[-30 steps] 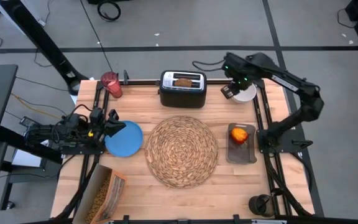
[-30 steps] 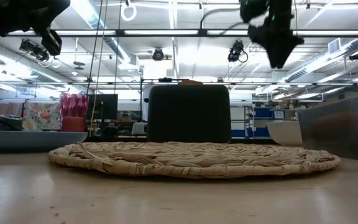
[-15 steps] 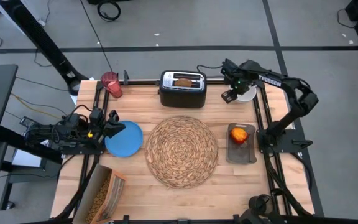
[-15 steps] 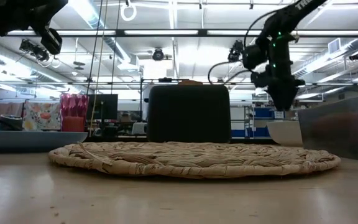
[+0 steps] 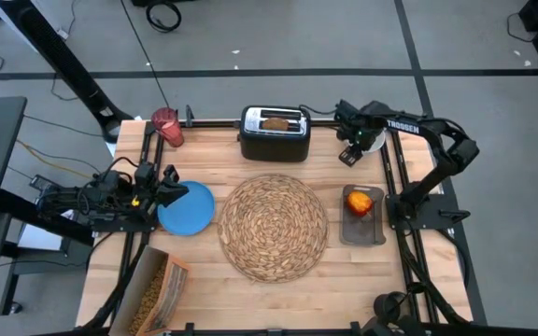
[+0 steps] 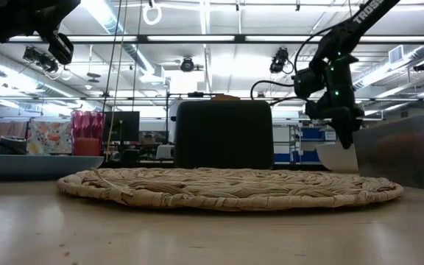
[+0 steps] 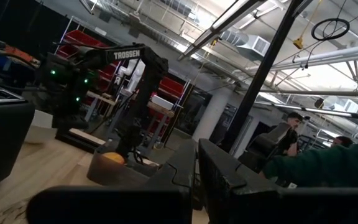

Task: Arrange a breakfast setting
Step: Put the bowl on the table mat

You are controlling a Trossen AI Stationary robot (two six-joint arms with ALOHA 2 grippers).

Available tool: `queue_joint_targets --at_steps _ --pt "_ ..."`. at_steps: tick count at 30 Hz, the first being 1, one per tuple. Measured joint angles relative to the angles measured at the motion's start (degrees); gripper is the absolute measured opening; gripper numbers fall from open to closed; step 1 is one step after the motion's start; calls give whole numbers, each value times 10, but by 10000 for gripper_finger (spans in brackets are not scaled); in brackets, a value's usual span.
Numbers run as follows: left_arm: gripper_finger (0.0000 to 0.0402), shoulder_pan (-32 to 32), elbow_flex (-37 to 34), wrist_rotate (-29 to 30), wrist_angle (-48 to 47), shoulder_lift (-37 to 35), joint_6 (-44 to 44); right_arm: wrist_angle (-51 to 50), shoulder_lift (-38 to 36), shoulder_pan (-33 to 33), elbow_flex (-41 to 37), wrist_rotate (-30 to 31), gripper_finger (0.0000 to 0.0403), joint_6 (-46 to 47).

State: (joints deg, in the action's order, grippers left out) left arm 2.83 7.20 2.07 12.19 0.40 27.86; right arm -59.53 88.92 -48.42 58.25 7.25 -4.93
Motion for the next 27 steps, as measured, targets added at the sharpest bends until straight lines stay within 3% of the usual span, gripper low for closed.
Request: queue_joint_targets --at_steps 8,15,18,23,27 --pt "27 0 0 0 0 0 0 37 0 -19 -26 11 112 -16" --pt "27 0 0 0 0 0 -1 39 -2 -24 -29 8 14 -32" --pt "27 0 0 0 0 0 -1 2 -10 -19 -17 10 14 -32" --pt "27 0 0 0 0 0 -1 -118 -60 19 71 24 9 -23" --pt "27 0 0 0 0 0 0 -225 -102 89 182 38 9 17"
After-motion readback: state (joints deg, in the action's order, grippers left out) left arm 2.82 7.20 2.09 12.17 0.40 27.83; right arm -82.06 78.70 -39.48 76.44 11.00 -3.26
